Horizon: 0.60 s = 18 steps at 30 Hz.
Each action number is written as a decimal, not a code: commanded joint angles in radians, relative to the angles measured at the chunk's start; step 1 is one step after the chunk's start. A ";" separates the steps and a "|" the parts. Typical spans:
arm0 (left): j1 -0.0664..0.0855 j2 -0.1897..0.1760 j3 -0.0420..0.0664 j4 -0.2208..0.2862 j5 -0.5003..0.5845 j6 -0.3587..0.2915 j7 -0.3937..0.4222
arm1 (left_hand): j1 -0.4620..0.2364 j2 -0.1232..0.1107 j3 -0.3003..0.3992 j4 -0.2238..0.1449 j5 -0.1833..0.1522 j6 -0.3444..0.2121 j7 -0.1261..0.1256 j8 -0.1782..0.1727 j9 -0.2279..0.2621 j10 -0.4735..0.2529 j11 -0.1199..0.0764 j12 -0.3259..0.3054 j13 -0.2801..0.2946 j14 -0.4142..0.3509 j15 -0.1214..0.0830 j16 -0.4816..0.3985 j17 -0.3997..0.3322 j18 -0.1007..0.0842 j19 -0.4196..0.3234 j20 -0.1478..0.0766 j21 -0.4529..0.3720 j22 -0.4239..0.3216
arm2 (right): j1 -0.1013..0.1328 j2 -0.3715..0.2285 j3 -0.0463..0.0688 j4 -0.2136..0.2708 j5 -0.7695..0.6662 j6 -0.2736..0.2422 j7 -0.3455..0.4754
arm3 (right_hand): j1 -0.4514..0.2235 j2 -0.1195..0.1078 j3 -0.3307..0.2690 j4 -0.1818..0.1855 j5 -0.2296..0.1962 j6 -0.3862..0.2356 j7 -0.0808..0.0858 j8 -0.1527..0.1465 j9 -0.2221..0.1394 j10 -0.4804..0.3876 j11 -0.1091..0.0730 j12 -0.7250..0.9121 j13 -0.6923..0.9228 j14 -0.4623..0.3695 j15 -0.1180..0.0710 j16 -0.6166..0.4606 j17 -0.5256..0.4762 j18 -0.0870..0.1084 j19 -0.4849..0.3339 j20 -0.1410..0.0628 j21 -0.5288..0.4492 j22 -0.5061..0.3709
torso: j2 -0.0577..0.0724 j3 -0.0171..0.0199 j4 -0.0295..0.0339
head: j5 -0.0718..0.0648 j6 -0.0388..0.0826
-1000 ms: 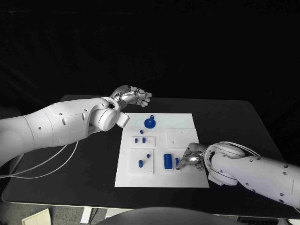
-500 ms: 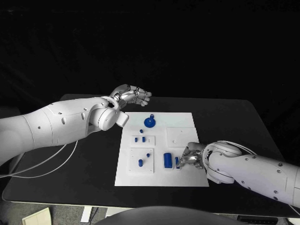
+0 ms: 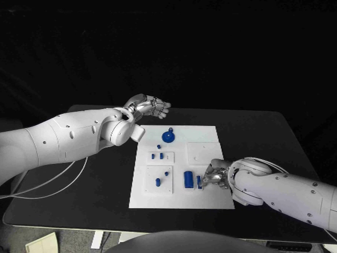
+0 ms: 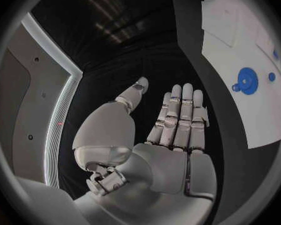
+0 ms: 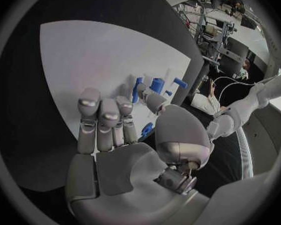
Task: Assemble the parts on the task board
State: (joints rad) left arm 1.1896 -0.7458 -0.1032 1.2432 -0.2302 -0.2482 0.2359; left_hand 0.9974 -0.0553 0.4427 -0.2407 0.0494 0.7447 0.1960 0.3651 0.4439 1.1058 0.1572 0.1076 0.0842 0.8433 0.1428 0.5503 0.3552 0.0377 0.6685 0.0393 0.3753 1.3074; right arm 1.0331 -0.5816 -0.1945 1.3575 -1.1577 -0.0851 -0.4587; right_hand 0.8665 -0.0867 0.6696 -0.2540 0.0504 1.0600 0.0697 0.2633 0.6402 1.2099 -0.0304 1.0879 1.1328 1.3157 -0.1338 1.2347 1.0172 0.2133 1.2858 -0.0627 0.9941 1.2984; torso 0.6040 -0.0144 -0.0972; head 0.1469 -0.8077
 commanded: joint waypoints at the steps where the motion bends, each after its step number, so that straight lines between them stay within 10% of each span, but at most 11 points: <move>1: 0.001 0.002 0.001 0.001 -0.002 0.013 0.005 | -0.009 0.003 -0.001 0.007 0.004 -0.008 0.002 0.006 -0.001 -0.006 -0.003 0.003 -0.001 0.007 -0.001 -0.003 0.002 0.018 0.007 0.002 -0.005 0.017 | -0.006 -0.002 -0.004 0.000 0.004 0.021 0.002 | -0.003 0.008 -0.003 -0.004 -0.002 0.001 0.008 0.000 0.000 -0.001 -0.004 0.006 0.000 -0.004 -0.004 -0.003 0.001 0.048 -0.001 0.002 -0.003 0.001 | 0.000 -0.0005 -0.0002 | -0.001 0.001; 8: 0.001 0.002 0.001 0.000 -0.002 0.014 0.005 | -0.011 0.005 -0.002 0.010 0.004 -0.008 0.002 0.007 -0.002 -0.006 -0.003 0.003 -0.002 0.007 -0.001 -0.004 0.003 0.018 0.008 0.002 -0.006 0.017 | -0.005 -0.026 -0.003 0.011 0.045 0.001 0.032 | -0.027 -0.006 -0.014 0.006 0.001 -0.001 0.009 -0.003 -0.001 -0.002 -0.003 0.005 -0.001 -0.004 -0.004 -0.004 0.001 0.049 -0.002 0.006 -0.003 0.001 | -0.001 -0.0006 -0.0001 | -0.001 0.005; 14: 0.001 0.005 0.001 -0.019 0.000 0.015 0.015 | -0.012 0.004 -0.003 0.010 0.004 -0.009 0.002 0.007 -0.002 -0.007 -0.003 0.004 -0.002 0.007 -0.001 -0.005 0.004 0.017 0.008 0.002 -0.006 0.017 | 0.019 -0.064 0.008 -0.003 0.224 -0.018 0.194 | -0.092 -0.092 -0.067 0.024 0.035 -0.077 0.031 -0.047 -0.017 -0.037 0.019 -0.013 -0.006 -0.023 0.014 -0.027 -0.009 0.049 -0.031 0.007 -0.027 -0.008 | -0.003 -0.0012 -0.0016 | -0.001 0.016; 18: 0.001 0.011 0.001 -0.039 0.008 0.015 0.026 | -0.012 0.003 -0.003 0.010 0.003 -0.009 0.002 0.007 -0.002 -0.007 -0.003 0.004 -0.002 0.007 -0.001 -0.005 0.004 0.017 0.008 0.002 -0.007 0.017 | 0.042 -0.080 0.029 -0.041 0.323 -0.019 0.297 | -0.085 -0.106 -0.065 0.036 0.040 -0.130 0.052 -0.074 -0.027 -0.073 0.039 -0.031 -0.015 -0.052 0.034 -0.056 -0.020 0.049 -0.070 0.017 -0.061 -0.020 | -0.006 -0.0021 -0.0045 | -0.004 0.037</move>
State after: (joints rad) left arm 1.1896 -0.7385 -0.1032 1.2055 -0.2297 -0.2459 0.2388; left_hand 0.9926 -0.0506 0.4400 -0.2380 0.0494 0.7447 0.1960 0.3689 0.4431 1.1058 0.1572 0.1076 0.0833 0.8434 0.1428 0.5504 0.3583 0.0377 0.6685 0.0393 0.3754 1.3073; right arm 1.0725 -0.6586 -0.1652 1.3249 -0.9657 -0.0988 -0.3021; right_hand 0.7822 -0.1845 0.6034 -0.2230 0.0855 0.9543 0.1035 0.1944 0.6153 1.1425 0.0074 1.0597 1.1190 1.2714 -0.0982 1.1822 0.9988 0.2164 1.2198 -0.0461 0.9369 1.2796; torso 0.6006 -0.0155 -0.0995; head 0.1448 -0.7809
